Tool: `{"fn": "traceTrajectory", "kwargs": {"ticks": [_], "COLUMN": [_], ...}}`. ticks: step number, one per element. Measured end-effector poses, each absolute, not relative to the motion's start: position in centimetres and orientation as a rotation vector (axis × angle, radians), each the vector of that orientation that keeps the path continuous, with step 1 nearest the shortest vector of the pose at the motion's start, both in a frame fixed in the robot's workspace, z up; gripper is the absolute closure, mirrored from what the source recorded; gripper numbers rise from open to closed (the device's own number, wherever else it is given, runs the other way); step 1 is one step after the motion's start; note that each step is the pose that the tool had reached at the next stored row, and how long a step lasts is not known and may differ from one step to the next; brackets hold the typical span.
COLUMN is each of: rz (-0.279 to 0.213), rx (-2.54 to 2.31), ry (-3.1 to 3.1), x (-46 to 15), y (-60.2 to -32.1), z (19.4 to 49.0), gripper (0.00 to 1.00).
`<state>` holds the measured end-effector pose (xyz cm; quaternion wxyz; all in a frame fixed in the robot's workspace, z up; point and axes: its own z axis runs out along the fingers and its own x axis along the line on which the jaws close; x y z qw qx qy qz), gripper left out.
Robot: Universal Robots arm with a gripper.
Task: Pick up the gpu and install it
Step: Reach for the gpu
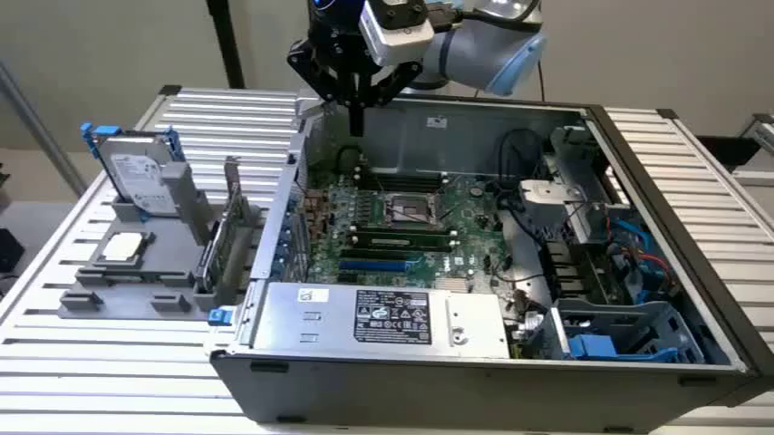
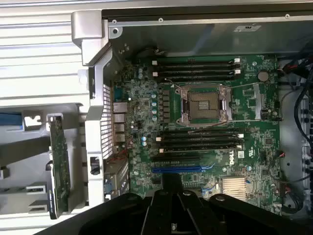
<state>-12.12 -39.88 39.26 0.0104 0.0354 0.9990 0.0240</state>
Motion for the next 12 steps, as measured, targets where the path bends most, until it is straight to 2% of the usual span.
{"fn": "traceTrajectory", "kwargs": {"ticks": [12], "rz": [0.075], "rx": [0.111], "ry": [3.118], "x": [-12.23], "y": [-39.88], "z": [39.26], "gripper": [1.0]}}
